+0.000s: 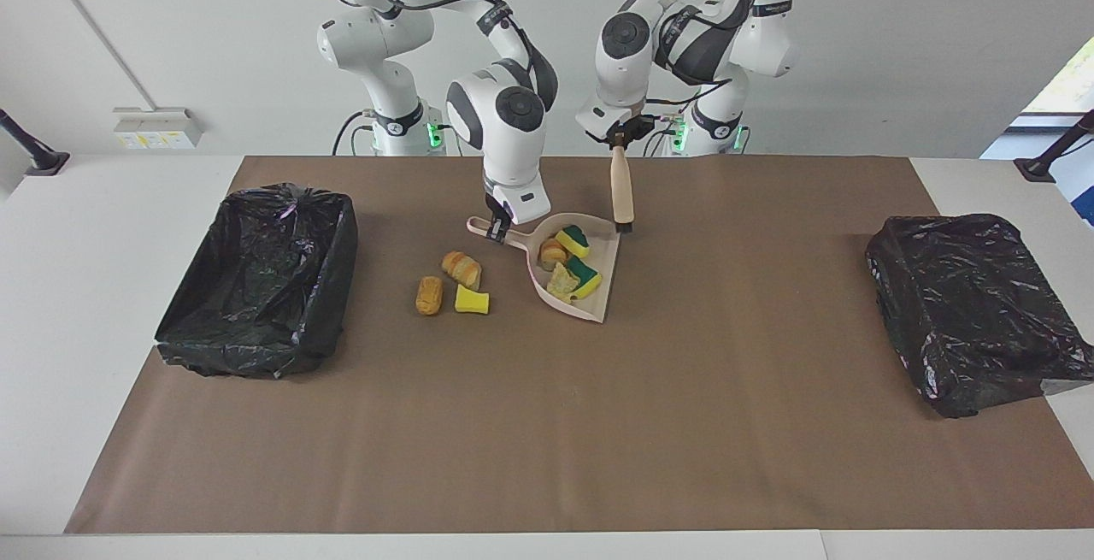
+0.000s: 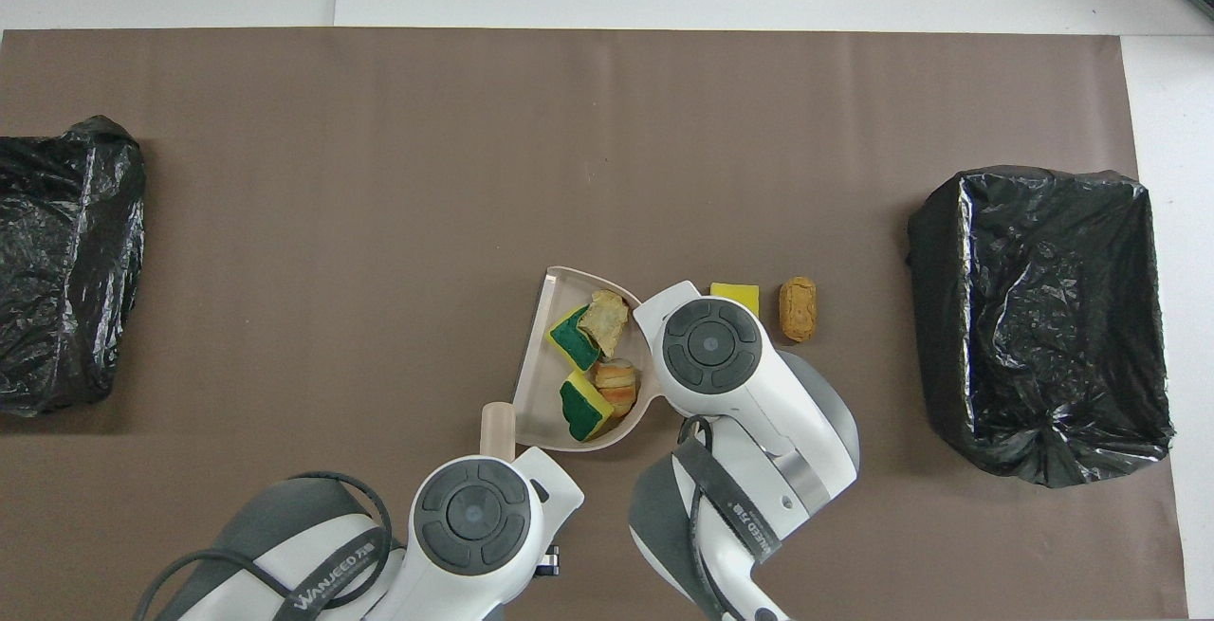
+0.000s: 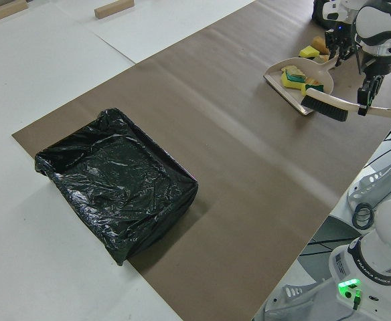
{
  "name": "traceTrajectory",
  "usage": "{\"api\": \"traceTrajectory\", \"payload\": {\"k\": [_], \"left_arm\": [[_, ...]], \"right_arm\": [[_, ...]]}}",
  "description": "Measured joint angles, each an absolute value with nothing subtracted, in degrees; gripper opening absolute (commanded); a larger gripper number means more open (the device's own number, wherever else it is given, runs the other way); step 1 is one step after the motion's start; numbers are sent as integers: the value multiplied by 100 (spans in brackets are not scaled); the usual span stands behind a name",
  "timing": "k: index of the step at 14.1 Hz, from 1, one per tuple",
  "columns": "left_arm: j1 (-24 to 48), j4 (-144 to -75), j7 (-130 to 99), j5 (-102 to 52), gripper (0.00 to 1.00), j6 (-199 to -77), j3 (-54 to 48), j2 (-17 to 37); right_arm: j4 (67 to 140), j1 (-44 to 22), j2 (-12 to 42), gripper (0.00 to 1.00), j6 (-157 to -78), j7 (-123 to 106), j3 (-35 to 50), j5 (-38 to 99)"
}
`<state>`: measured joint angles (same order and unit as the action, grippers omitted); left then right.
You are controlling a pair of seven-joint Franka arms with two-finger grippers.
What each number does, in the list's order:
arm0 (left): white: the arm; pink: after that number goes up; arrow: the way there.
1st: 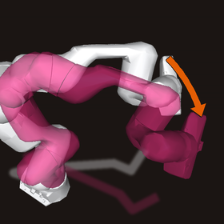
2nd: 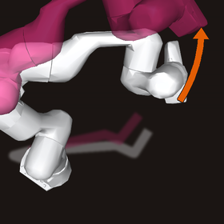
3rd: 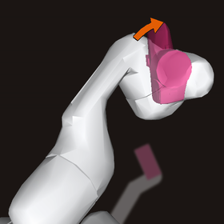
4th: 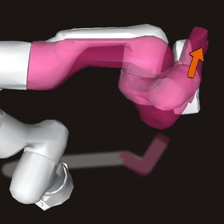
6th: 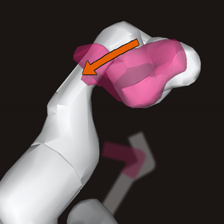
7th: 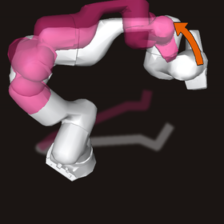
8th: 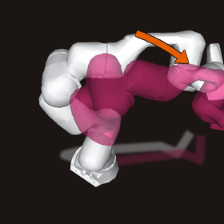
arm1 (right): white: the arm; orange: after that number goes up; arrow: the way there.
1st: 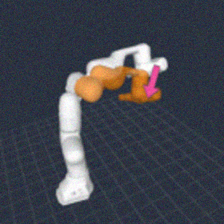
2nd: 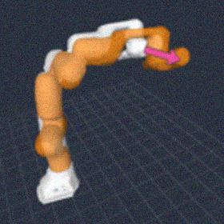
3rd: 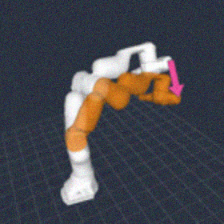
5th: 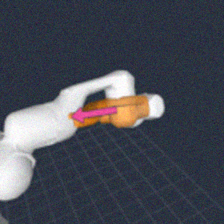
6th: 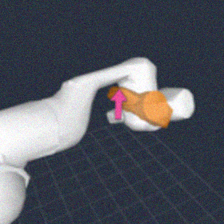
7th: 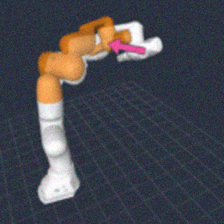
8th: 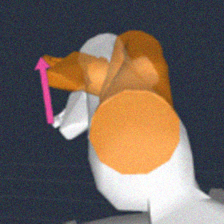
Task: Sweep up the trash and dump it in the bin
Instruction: 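Release the brush with the left gripper while the right gripper lifts the dustpan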
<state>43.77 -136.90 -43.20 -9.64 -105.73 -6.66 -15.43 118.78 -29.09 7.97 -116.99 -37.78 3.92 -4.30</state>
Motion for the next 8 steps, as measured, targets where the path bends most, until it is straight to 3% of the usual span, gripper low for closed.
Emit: {"api": "traceTrajectory", "payload": {"k": [4,8], "left_arm": [[4650,-14443,-4995,-968,0,-11105,-1136,-2200],[5098,-14741,-5468,-987,0,-11714,-1150,-2242]], "right_arm": [[11878,-2909,797,0,-11699,-3778,392,-430],[11878,-2905,797,0,-11691,-3778,390,-430]]}}
